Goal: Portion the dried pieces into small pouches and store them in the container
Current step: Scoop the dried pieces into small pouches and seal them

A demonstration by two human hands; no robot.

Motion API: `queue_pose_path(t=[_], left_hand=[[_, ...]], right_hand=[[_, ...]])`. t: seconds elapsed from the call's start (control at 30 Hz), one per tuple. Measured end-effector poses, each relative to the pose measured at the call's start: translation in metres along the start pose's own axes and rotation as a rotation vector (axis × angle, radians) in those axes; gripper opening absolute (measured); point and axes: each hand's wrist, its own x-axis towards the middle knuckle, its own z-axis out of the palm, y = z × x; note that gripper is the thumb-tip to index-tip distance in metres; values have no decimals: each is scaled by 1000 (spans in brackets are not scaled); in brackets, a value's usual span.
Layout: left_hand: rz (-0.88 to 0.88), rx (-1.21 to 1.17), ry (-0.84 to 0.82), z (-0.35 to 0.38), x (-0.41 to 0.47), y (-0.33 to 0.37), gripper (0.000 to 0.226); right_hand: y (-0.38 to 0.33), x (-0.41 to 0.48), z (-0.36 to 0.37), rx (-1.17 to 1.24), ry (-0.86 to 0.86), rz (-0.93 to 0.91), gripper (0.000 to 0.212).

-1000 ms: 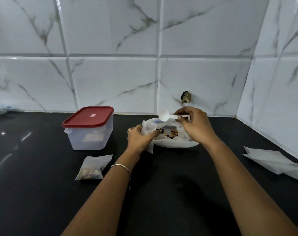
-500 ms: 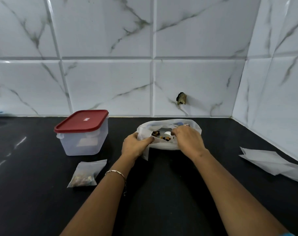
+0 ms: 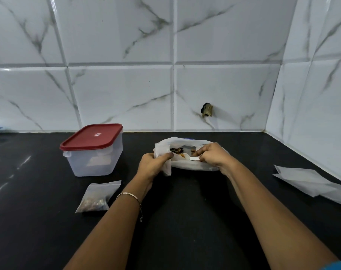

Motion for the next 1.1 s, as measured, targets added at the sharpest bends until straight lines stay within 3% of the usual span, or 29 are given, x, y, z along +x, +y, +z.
queue_pose_path(t=[0.33, 0.77, 0.9, 1.1], left_hand=[[-71, -141, -109, -6, -8, 6, 18], [-48, -45, -185, -5, -13, 9, 15], [-64, -69, -156, -6, -12, 10, 24], [19, 17, -137, -5, -12, 8, 16]], right_hand=[[-7, 1, 9, 118, 11, 99, 31], [-7, 0, 9, 500, -48, 233, 27], [-5, 4, 7, 445, -15, 257, 24], [-11, -6, 2, 428, -32, 274, 19]])
